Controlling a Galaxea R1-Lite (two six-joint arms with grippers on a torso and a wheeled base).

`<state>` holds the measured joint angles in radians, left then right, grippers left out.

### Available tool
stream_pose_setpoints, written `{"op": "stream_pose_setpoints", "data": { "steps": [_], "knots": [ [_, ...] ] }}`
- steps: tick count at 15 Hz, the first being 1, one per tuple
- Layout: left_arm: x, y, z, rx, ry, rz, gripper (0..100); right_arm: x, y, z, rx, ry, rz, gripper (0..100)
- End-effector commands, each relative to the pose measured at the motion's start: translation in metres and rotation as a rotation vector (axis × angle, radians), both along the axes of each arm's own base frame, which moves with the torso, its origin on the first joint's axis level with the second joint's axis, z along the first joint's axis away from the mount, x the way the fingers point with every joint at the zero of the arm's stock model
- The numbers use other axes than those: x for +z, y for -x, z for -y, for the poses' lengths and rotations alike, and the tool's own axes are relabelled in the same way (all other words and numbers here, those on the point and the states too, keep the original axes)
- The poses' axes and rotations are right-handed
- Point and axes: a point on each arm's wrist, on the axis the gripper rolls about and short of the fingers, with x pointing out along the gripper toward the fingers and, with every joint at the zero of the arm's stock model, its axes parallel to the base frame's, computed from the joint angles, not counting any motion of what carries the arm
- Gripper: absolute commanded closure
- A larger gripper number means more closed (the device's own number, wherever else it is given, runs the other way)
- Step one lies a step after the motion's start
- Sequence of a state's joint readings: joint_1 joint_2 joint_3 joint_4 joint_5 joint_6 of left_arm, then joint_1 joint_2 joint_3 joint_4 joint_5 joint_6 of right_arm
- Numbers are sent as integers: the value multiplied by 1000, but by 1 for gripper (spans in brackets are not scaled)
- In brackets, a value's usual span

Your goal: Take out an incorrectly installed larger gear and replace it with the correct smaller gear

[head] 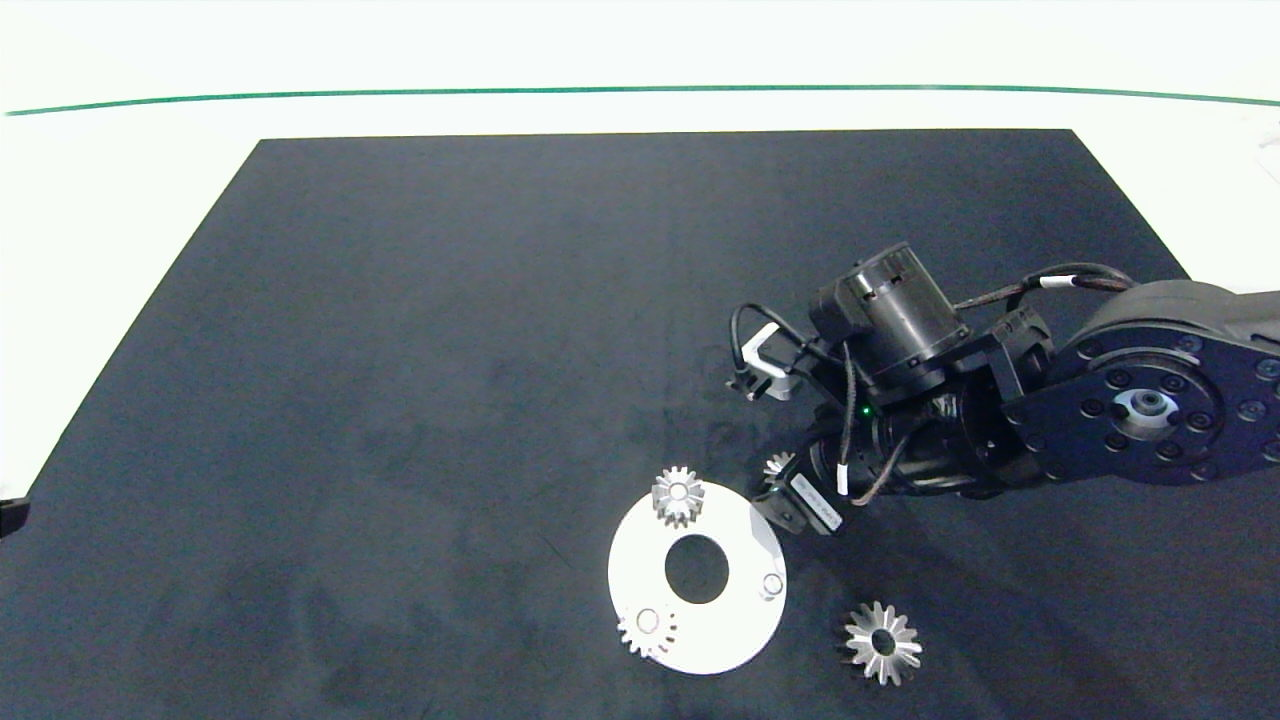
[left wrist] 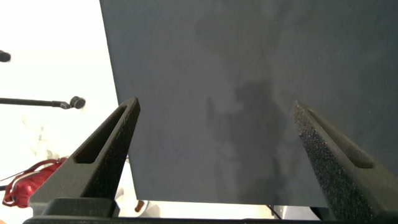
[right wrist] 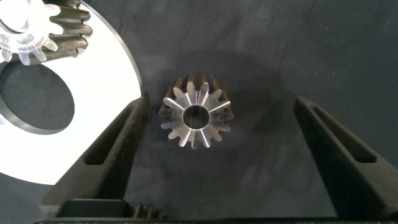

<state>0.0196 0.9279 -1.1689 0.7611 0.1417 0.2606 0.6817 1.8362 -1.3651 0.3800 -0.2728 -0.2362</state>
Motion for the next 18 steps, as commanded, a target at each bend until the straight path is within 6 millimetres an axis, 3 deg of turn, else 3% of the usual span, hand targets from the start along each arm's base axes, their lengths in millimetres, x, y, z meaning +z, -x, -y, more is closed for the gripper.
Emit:
{"op": "stream_pose_setpoints", "data": {
  "steps": [1,18],
  "knots": [
    [0,1,0,0,-2,-3,0,-1,0,-1,1,3,-2,12],
    [-1,1,0,-6,-10,-7,0,-10,-1,-6,14,-41,-57,45]
  ]
}}
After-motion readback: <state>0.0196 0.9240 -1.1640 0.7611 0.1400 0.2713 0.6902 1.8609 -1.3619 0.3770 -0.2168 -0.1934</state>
